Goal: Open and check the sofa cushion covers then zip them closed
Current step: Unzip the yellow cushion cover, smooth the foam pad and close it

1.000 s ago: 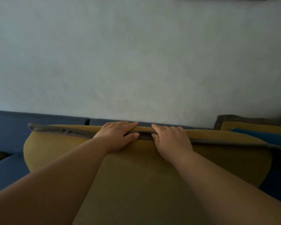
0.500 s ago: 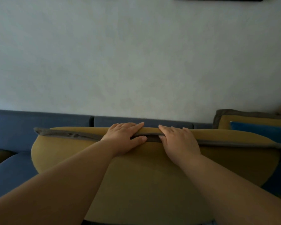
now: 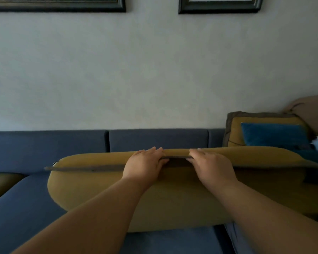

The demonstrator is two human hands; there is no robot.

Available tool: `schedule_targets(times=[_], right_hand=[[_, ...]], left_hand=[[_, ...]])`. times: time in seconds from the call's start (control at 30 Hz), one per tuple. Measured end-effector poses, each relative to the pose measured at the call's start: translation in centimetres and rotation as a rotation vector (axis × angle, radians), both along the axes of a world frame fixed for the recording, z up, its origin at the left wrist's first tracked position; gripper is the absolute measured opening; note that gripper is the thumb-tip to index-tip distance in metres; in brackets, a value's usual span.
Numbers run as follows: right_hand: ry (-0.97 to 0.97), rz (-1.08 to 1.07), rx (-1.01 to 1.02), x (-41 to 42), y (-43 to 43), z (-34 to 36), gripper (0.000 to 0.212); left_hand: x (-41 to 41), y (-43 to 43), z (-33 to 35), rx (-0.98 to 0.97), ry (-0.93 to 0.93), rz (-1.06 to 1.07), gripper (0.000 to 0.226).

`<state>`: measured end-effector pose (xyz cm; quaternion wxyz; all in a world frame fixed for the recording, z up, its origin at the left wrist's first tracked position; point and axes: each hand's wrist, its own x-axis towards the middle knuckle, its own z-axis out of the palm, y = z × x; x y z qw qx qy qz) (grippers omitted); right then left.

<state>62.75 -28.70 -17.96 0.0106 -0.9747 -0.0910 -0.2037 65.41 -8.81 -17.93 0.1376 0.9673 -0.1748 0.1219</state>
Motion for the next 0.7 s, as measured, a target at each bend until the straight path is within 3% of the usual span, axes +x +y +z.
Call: schedule_targets(times=[0.13,0.47,0.7], right_hand=[[-0.033,-0.019,-0.016,-2.3,-0.1,1.7,0.030],[-0.184,-0.002,-0.118,0.4,-0.6,7.5,0.035],[0.029,-0.031,-0.038,8.6,-0.2,4.0,0.032]], left_hand=[[-2.7,-0.1,2.4,0.020,-0.040,0.022,0.021],[-0.9,-0.3,6.8,0.027,-0.216,0.115,0.034],[6.6,-1.1,3.0,-0.007,-0.079,0.158,0.034]])
